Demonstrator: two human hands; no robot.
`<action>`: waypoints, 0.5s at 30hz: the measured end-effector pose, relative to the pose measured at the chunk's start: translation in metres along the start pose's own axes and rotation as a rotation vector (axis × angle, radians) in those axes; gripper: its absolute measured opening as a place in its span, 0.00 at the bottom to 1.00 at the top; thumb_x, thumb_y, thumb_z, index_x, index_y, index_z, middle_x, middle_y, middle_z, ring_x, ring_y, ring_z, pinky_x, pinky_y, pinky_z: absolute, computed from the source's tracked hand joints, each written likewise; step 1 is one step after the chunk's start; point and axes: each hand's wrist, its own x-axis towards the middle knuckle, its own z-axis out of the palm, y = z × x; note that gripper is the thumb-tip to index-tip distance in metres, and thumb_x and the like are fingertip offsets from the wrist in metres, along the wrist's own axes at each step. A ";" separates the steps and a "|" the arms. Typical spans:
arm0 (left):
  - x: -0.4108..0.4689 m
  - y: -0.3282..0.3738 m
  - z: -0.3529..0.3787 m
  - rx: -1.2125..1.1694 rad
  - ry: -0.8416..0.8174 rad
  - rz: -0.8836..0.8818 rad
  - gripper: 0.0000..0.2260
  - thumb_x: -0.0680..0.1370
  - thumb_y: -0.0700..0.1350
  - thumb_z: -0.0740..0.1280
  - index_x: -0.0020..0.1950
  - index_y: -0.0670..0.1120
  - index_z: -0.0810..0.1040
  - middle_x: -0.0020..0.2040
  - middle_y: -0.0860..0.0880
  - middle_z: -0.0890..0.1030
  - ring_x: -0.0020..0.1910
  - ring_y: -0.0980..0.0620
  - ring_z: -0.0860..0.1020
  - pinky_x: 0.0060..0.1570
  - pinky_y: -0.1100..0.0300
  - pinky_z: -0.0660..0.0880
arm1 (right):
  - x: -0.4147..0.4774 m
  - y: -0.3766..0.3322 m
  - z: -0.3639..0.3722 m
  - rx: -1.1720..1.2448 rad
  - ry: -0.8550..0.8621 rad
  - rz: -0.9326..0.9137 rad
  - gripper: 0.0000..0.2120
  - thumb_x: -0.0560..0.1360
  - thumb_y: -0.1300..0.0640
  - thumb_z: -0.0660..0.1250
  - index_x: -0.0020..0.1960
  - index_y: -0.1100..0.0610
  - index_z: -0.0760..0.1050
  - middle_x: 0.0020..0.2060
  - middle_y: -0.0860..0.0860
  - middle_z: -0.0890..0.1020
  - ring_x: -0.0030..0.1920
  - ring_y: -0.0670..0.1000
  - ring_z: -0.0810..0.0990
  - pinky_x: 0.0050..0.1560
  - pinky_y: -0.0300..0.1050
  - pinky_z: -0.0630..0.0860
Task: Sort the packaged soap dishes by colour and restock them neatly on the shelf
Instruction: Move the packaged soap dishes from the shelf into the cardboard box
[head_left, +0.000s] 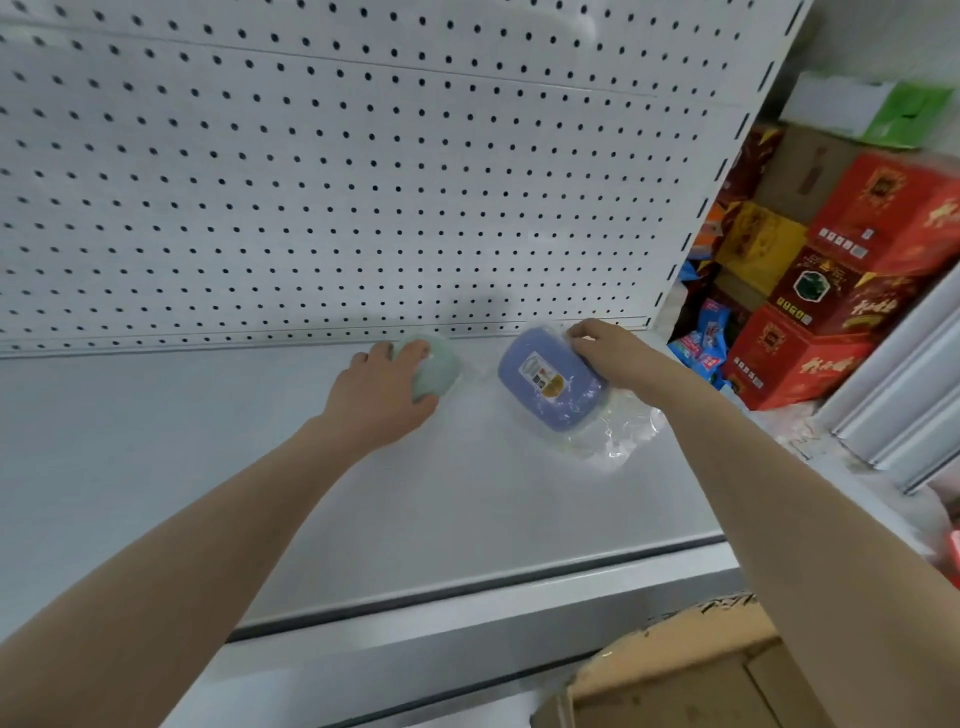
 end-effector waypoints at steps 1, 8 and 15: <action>-0.005 0.000 -0.001 -0.005 -0.001 0.002 0.27 0.75 0.56 0.64 0.72 0.55 0.61 0.63 0.45 0.70 0.58 0.41 0.70 0.54 0.50 0.72 | 0.000 0.004 0.002 -0.006 -0.007 0.014 0.12 0.81 0.55 0.55 0.61 0.54 0.74 0.53 0.53 0.78 0.49 0.54 0.76 0.48 0.47 0.72; -0.040 -0.002 0.000 0.010 0.071 -0.054 0.29 0.75 0.59 0.64 0.74 0.58 0.60 0.65 0.46 0.69 0.57 0.41 0.70 0.58 0.50 0.71 | -0.017 0.004 0.032 -0.292 0.193 -0.073 0.23 0.78 0.34 0.52 0.54 0.52 0.71 0.47 0.53 0.79 0.46 0.56 0.76 0.46 0.47 0.70; -0.079 -0.009 -0.004 -0.023 0.138 -0.106 0.28 0.74 0.61 0.65 0.72 0.59 0.62 0.64 0.46 0.69 0.56 0.42 0.72 0.54 0.51 0.72 | -0.047 -0.004 0.070 -0.523 0.164 -0.177 0.39 0.69 0.34 0.67 0.71 0.55 0.60 0.58 0.55 0.73 0.55 0.59 0.76 0.49 0.50 0.72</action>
